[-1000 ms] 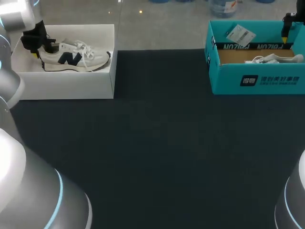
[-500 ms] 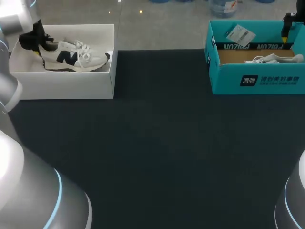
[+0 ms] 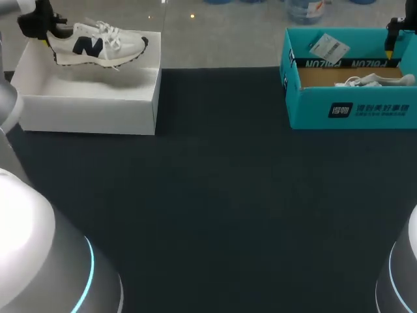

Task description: Take the shoe out of the shoebox, open the shoe tongue, remove and reinsert the insole, then place the shoe into the shoebox

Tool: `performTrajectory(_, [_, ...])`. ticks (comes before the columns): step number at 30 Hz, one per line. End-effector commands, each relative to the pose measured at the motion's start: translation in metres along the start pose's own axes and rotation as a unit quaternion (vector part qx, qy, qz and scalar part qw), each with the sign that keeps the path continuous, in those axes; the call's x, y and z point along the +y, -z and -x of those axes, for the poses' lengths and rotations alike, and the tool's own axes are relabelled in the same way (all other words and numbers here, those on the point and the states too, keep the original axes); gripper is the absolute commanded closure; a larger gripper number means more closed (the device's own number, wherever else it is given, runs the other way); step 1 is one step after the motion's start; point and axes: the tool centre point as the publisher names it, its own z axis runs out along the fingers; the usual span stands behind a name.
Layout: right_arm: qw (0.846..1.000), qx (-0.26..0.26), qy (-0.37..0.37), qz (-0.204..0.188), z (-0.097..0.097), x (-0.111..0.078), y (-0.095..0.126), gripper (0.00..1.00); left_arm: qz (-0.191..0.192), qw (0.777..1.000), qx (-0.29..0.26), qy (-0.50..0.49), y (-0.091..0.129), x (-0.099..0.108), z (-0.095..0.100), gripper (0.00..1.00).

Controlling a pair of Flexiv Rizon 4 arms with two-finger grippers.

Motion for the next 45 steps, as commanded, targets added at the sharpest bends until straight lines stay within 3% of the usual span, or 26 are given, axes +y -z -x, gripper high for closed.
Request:
performTrajectory(1, [1.0, 0.0, -0.001, 0.0, 0.0, 0.0, 0.0, 0.0, -0.193, 0.981, -0.002, 0.002, 0.062, 0.003, 0.003, 1.0])
performTrajectory(9, [1.0, 0.0, -0.001, 0.0, 0.0, 0.0, 0.0, 0.0, -0.214, 0.977, -0.004, 0.0, 0.06, -0.002, 0.006, 1.0])
performTrajectory(21, [1.0, 0.0, -0.001, 0.0, 0.0, 0.0, 0.0, 0.0, -0.185, 0.983, -0.012, 0.015, 0.112, -0.013, 0.002, 1.0])
performTrajectory(41, [1.0, 0.0, -0.001, 0.0, 0.0, 0.0, 0.0, 0.0, -0.185, 0.983, -0.012, 0.015, 0.112, -0.013, 0.002, 1.0])
performTrajectory(43, [1.0, 0.0, -0.001, 0.0, 0.0, 0.0, 0.0, 0.0, -0.18, 0.982, 0.05, 0.007, 0.115, -0.031, 0.016, 1.0])
performTrajectory(45, [1.0, 0.0, -0.001, 0.0, 0.0, 0.0, 0.0, 0.0, -0.18, 0.982, 0.064, -0.006, 0.12, -0.053, 0.031, 1.0])
